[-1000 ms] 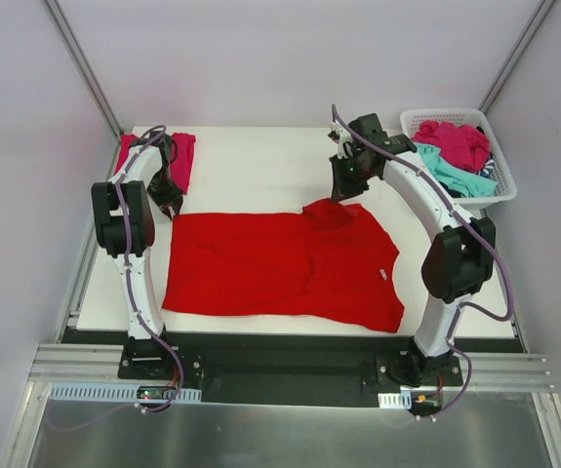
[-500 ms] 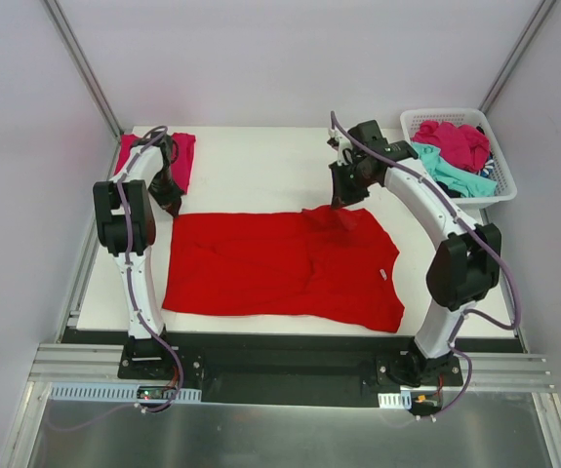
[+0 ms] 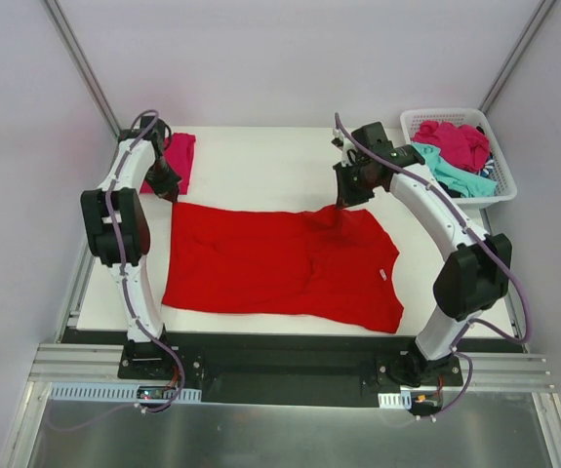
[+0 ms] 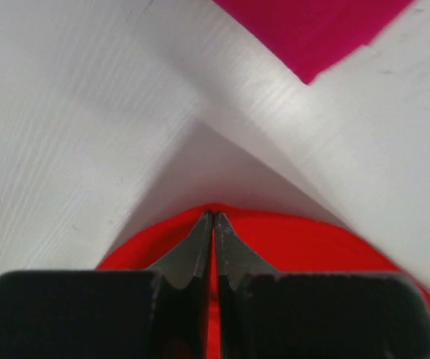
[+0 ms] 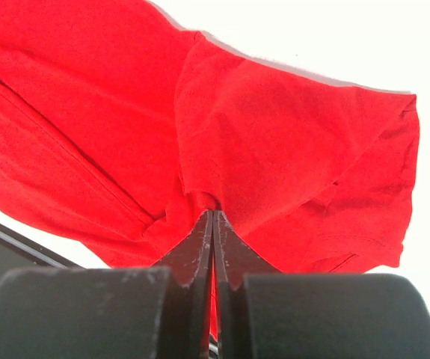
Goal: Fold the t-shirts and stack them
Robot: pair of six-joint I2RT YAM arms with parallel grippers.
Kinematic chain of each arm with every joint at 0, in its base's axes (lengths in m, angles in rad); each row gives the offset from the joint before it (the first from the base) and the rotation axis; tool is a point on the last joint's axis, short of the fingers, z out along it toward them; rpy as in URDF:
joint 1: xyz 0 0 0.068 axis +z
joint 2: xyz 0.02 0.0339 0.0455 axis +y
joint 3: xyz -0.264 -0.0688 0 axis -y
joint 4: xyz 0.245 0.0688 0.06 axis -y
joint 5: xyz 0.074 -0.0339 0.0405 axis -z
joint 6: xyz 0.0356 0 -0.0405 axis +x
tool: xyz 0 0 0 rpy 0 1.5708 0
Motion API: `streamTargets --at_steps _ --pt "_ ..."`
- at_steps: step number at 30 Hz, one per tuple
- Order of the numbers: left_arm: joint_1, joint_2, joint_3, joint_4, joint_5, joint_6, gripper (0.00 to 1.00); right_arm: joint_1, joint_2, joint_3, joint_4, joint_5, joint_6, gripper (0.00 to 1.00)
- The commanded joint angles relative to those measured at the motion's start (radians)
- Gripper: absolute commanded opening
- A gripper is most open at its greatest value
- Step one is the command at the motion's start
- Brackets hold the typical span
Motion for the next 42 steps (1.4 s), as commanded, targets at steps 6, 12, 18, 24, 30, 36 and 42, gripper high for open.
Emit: streamTargets --at_steps 6,12,18,24,30,36,42 --pt "-0.037 -0.329 -0.045 -0.050 0.025 0.045 0.00 0.012 -0.118 0.005 -0.044 0.066 0.003 0.01" --pt "-0.049 -0.435 -0.114 -0.060 0.027 0.065 0.00 0.035 -0.200 -0.020 -0.091 0.084 0.007 0.01" --pt "-0.050 -0.478 -0.163 -0.061 0.027 0.077 0.00 0.094 -0.272 -0.072 -0.122 0.098 0.034 0.01" --pt "-0.050 -0.513 -0.228 -0.060 0.014 0.073 0.00 0.192 -0.332 -0.142 -0.138 0.109 0.080 0.01" --pt "-0.049 -0.525 -0.268 -0.060 -0.039 0.080 0.00 0.285 -0.386 -0.202 -0.165 0.165 0.122 0.01" --pt "0.021 -0.538 -0.343 -0.049 -0.062 0.093 0.00 0.314 -0.483 -0.289 -0.217 0.253 0.166 0.01" --pt "0.091 -0.564 -0.401 -0.034 -0.032 0.109 0.00 0.314 -0.576 -0.363 -0.271 0.296 0.203 0.01"
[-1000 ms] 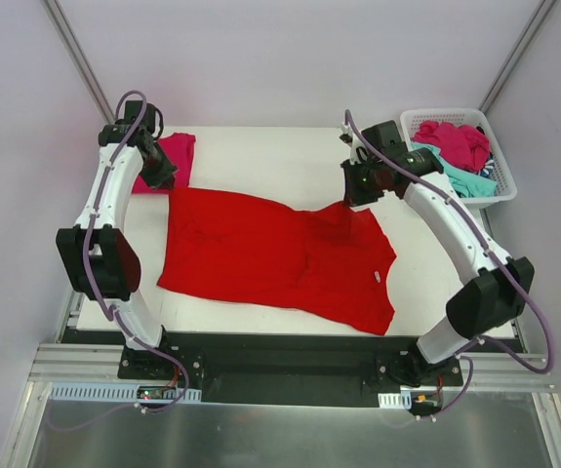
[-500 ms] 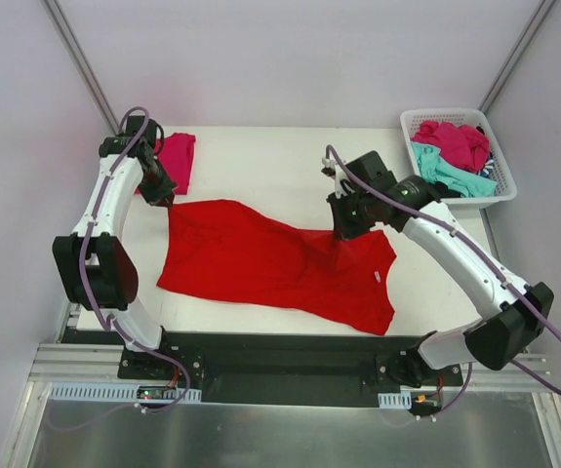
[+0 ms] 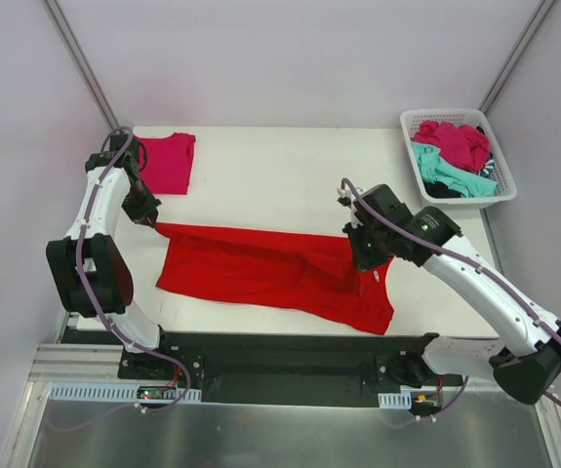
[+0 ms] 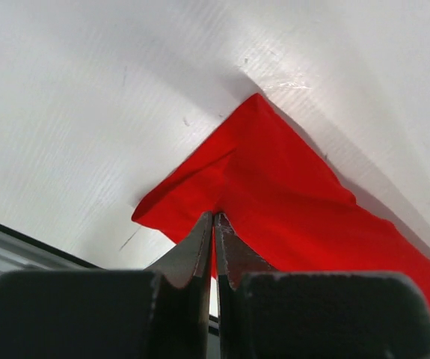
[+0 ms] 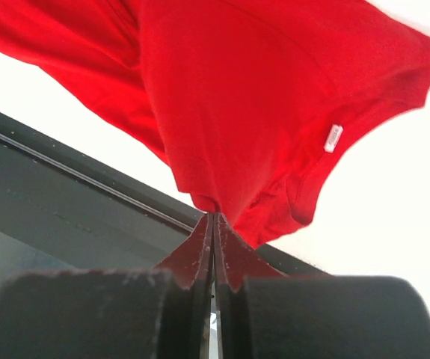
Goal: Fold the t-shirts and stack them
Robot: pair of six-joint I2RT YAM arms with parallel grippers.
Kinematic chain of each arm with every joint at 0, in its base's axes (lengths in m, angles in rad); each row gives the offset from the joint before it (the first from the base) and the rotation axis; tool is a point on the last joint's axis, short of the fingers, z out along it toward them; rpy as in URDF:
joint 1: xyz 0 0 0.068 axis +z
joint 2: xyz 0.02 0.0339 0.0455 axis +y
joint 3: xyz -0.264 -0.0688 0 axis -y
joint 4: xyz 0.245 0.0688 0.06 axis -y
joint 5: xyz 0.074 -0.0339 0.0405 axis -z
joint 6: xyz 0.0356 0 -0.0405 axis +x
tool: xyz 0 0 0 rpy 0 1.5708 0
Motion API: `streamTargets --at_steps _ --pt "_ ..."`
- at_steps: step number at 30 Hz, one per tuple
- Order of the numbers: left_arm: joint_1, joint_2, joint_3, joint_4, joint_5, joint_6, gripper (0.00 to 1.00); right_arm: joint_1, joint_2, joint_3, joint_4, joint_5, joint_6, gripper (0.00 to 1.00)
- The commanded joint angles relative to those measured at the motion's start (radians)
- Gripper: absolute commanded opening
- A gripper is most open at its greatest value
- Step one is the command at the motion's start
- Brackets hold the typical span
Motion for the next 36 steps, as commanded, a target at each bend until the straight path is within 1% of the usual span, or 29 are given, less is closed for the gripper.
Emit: streamTargets --at_steps 1,12,20,26,36 --pt "0.040 -0.067 -0.031 0.001 -0.001 0.032 0.00 0.002 -0.080 -0.036 -0.069 0.061 0.064 0.01" --pt "0.046 -0.124 -0.060 0.002 0.033 0.042 0.00 0.016 -0.167 -0.126 -0.103 0.043 0.120 0.01" --pt "0.046 -0.138 -0.109 0.024 0.048 0.041 0.00 0.066 -0.189 -0.195 -0.098 0.021 0.154 0.01" --pt "0.045 -0.130 -0.137 0.044 0.051 0.042 0.00 0.106 -0.183 -0.240 -0.071 0.015 0.176 0.01" --pt "0.046 -0.110 -0.209 0.096 0.056 0.038 0.00 0.195 -0.097 -0.292 0.012 -0.007 0.209 0.01"
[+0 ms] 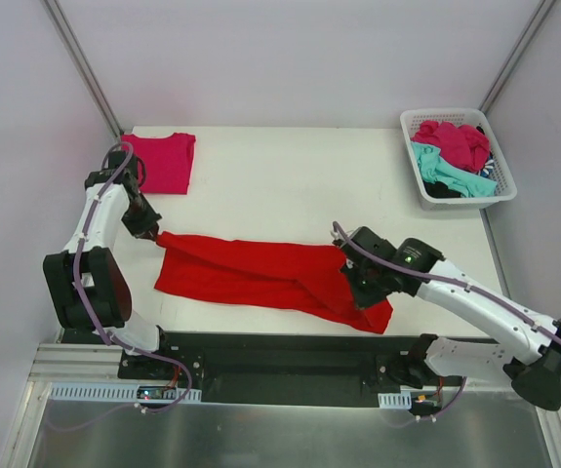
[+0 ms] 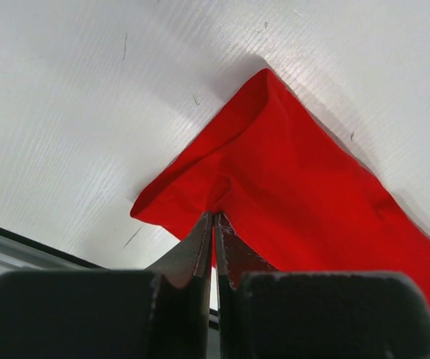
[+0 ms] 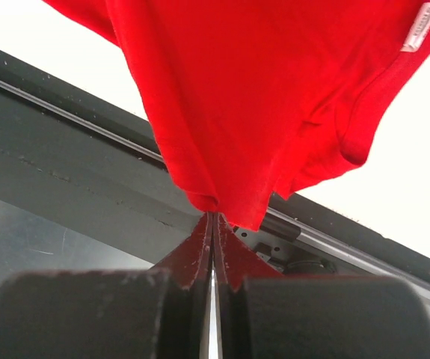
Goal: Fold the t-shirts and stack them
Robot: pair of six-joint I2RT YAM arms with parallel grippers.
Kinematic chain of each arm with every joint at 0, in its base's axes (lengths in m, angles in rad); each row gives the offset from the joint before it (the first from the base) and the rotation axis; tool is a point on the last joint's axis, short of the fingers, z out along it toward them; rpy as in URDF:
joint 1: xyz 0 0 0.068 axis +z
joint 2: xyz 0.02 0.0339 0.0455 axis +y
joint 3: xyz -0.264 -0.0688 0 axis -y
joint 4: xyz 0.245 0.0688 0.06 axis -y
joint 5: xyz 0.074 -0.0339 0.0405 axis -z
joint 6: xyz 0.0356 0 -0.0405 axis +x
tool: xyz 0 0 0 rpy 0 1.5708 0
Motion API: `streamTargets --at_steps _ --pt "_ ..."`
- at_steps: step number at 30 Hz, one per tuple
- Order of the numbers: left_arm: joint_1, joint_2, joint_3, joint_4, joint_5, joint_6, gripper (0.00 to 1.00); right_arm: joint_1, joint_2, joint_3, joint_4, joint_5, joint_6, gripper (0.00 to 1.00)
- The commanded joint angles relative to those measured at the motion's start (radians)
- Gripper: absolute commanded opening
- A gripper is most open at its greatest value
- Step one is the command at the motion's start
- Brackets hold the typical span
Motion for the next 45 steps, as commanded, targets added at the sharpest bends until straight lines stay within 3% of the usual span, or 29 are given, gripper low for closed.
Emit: streamTargets --at_steps 1,18,20,30,31,35,40,45 --pt "0.003 -0.007 -0.031 0.032 0.015 0.008 0.00 0.041 0.048 -0.019 0.052 -0.018 0.042 0.01" --pt "0.023 0.111 -0.056 0.069 0.044 0.015 0.01 0.179 0.301 -0.011 0.204 -0.062 0.074 0.01" --pt "0.026 0.127 -0.053 0.069 0.068 0.018 0.18 0.196 0.336 -0.001 0.211 -0.055 0.074 0.01" --pt "0.024 0.096 0.033 0.023 0.110 0.032 0.34 0.202 0.372 0.105 0.159 0.049 0.057 0.21" --pt "0.021 0.075 0.047 0.012 0.108 0.032 0.34 0.201 0.373 0.125 0.136 0.057 0.051 0.27" --pt "-0.011 0.027 0.126 -0.037 0.108 0.037 0.35 0.187 0.392 0.249 0.092 0.108 0.016 0.33" --pt "-0.097 -0.003 0.110 -0.046 0.113 0.026 0.35 0.127 0.433 0.292 0.092 0.152 0.001 0.33" --pt "-0.193 0.044 0.059 -0.025 0.091 0.003 0.35 0.012 0.436 0.195 0.226 0.051 0.002 0.30"
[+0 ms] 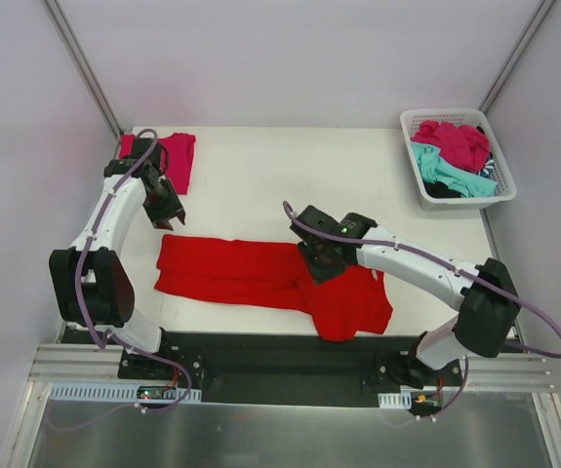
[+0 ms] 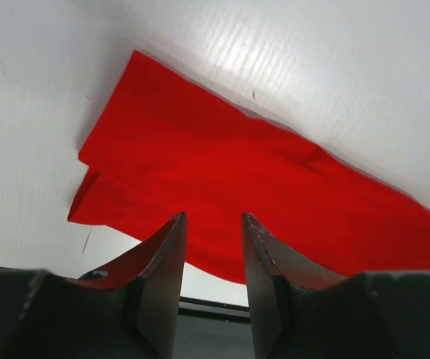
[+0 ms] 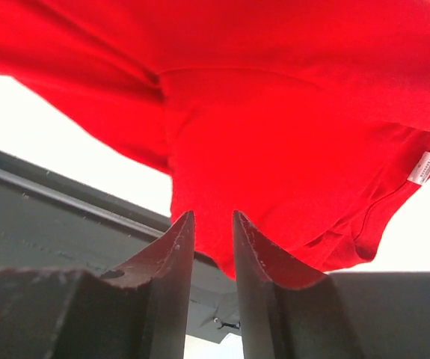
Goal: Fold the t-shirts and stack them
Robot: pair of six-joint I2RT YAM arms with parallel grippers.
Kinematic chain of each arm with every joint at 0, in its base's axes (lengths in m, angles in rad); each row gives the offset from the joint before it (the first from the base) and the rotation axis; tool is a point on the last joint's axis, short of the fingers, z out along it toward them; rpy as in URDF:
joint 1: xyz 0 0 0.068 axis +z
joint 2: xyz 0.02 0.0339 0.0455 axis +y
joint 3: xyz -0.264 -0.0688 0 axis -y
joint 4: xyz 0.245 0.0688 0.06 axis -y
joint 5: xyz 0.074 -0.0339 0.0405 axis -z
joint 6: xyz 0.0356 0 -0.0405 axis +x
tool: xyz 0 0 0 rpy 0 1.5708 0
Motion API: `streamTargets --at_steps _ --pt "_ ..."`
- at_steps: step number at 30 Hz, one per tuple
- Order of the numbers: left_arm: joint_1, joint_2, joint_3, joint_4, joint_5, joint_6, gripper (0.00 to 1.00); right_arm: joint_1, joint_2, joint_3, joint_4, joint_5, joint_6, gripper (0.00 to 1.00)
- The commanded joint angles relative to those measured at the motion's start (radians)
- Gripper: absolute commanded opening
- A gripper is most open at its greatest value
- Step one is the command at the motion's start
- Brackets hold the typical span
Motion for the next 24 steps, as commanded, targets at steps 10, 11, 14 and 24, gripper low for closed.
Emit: streamTargets --at_steps 10,11,14,24 --pt "-0.166 0.055 -0.075 0.013 0.007 -0.060 0.34 -0.238 0.146 -0.005 0.099 -0.095 -0.018 0.23" --pt "-0.171 0.054 -0.088 0.017 0.005 -0.061 0.34 -0.248 0.155 0.009 0.102 -0.101 -0.018 0.23" --pt "-0.171 0.052 -0.107 0.027 0.002 -0.063 0.34 -0.266 0.188 0.030 0.108 -0.108 -0.018 0.22" --pt "-0.171 0.109 -0.065 0.036 -0.008 -0.069 0.33 -0.389 0.280 0.098 0.057 -0.099 0.029 0.22"
